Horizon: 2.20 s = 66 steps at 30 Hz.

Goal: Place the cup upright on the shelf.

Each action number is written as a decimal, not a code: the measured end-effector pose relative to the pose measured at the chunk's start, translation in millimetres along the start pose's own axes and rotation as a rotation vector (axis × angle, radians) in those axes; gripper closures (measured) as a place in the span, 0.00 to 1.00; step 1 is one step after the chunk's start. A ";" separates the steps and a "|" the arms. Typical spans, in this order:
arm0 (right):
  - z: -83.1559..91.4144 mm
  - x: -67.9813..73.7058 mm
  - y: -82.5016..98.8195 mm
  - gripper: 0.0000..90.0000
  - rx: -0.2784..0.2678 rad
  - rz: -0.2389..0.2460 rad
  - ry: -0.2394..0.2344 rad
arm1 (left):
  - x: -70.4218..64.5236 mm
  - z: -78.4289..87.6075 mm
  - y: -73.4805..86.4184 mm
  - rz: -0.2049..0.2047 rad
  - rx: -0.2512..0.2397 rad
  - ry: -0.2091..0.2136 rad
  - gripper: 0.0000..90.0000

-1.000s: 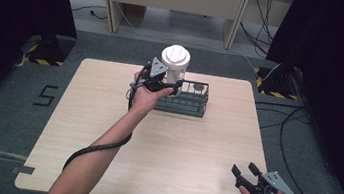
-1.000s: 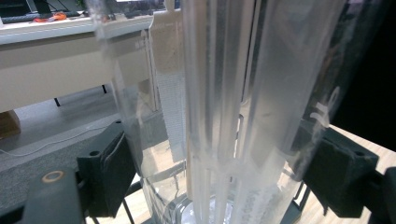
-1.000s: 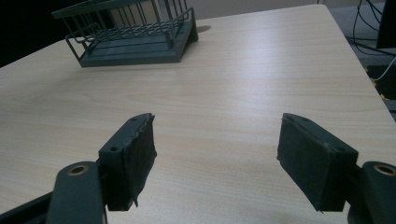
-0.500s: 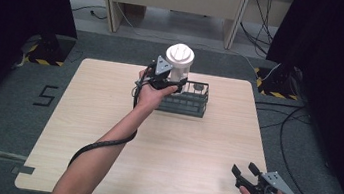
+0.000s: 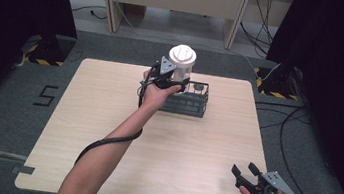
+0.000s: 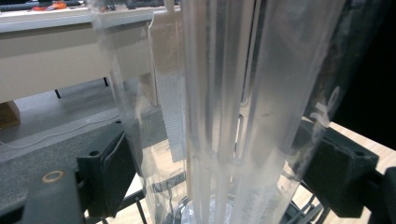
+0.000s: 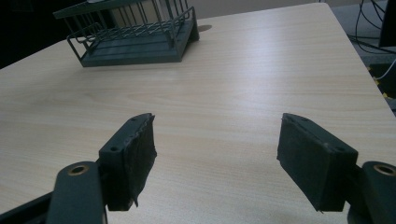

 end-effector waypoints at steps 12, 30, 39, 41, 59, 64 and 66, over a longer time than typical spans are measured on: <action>-0.5 -0.2 0.1 0.31 0.002 0.005 -0.007 | 2.2 -12.8 13.1 0.011 0.024 -0.017 0.20; 0.0 1.6 0.5 0.31 0.008 -0.016 -0.011 | 0.2 -25.3 36.1 0.001 0.080 -0.017 0.19; -0.4 1.2 0.4 0.31 0.007 -0.005 -0.011 | 4.9 -26.4 46.5 0.006 0.104 -0.024 0.19; -0.4 1.1 0.3 0.31 0.007 -0.004 -0.010 | 5.3 -26.2 46.7 0.009 0.103 -0.024 0.19; -1.0 1.9 0.5 0.31 0.011 0.000 -0.015 | 5.1 -15.3 48.0 -0.021 0.083 -0.024 0.16; -1.0 1.9 0.5 0.31 0.011 0.000 -0.014 | 3.6 -4.5 46.6 -0.028 0.067 -0.019 0.16; -1.1 1.9 0.5 0.31 0.012 -0.001 -0.015 | 3.5 -0.6 47.3 -0.033 0.066 -0.018 0.16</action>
Point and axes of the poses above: each handheld gripper's, and its own axes: z roughly backward along the jaws, y roughly out of its underside, x roughly to its left, the point moved 10 cm from there along -z, roughly forward along the jaws, and after that the axes turned 13 degrees about z, right-handed, at the moved point
